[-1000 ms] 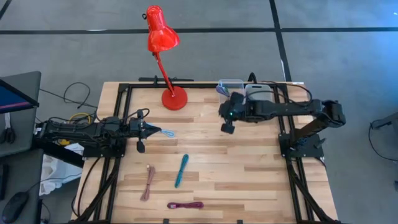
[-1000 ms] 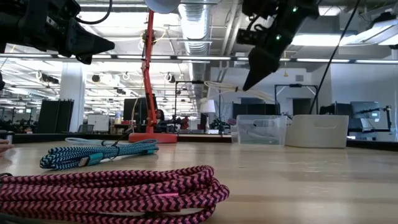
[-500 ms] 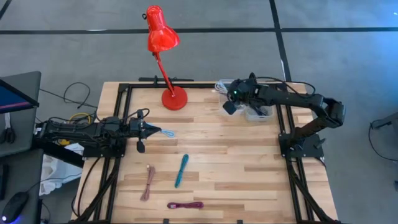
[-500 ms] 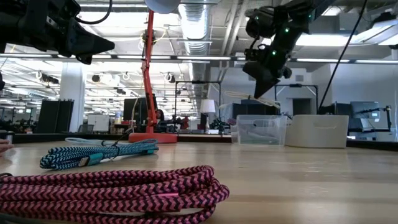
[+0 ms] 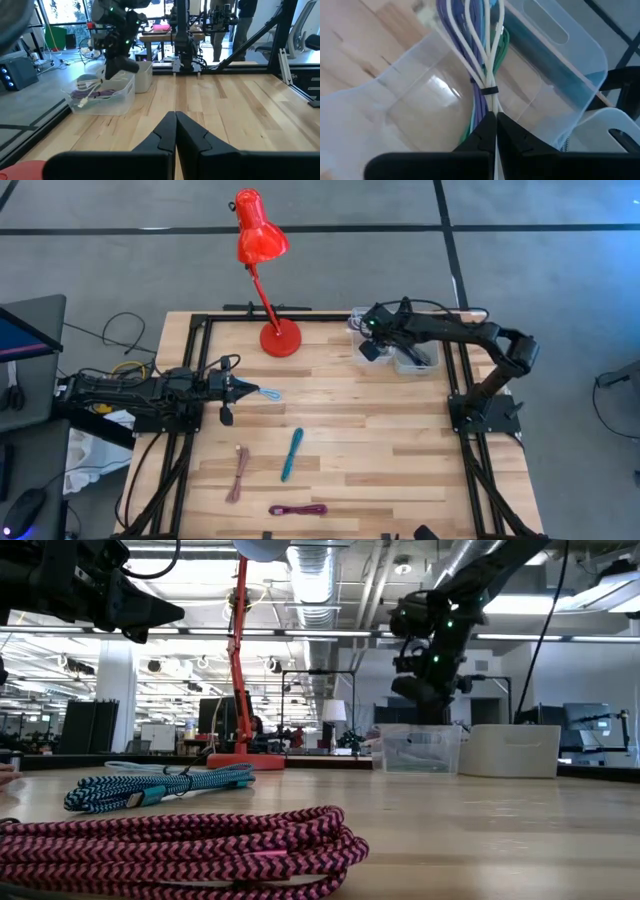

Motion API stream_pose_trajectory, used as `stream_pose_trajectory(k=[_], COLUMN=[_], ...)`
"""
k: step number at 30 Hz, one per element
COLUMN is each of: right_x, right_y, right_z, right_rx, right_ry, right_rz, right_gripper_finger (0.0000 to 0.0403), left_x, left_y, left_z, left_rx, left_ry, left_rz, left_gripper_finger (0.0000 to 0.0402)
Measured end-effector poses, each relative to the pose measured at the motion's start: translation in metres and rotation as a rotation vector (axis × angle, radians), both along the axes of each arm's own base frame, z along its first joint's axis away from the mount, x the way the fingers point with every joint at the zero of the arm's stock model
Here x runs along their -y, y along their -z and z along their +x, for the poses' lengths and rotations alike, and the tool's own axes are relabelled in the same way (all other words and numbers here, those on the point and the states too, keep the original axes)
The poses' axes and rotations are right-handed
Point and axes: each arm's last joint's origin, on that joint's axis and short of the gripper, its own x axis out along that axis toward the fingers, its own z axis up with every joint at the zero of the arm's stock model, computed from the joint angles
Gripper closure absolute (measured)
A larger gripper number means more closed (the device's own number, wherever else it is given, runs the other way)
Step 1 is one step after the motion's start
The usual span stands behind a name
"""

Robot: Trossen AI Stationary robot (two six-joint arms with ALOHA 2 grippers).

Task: Pick & Place USB Port
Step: Put the white charger cable into the transparent bin, then put the light blue charger cable into the transparent bin

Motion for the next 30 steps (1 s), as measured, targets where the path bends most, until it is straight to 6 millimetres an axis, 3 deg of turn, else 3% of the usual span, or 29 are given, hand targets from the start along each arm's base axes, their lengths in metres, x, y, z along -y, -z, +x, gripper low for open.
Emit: stream_pose_trajectory(k=[8, 15, 22, 30], right_x=[0.005, -0.002, -0.031, -0.074], right_y=[0.008, -0.007, -0.044, -0.098], right_z=[0.002, 0.004, 0.007, -0.011], right_rx=[-0.012, 0.008, 0.071, 0.248], right_ry=[0.001, -0.090, -0.272, -0.378], right_rz=[0.002, -0.056, -0.171, -0.276], right_gripper_finger=[0.0402, 0.0377, 0.0352, 0.0349], left_x=[0.000, 0.000, 0.000, -0.003], left_y=[0.000, 0.000, 0.000, 0.003], left_z=[0.000, 0.000, 0.000, -0.001], left_rx=[0.000, 0.000, -0.001, -0.036], left_ry=[0.000, 0.000, 0.000, -0.103], left_rz=[0.000, 0.000, 0.006, 0.041], left_gripper_finger=[0.0396, 0.0396, 0.0396, 0.0396])
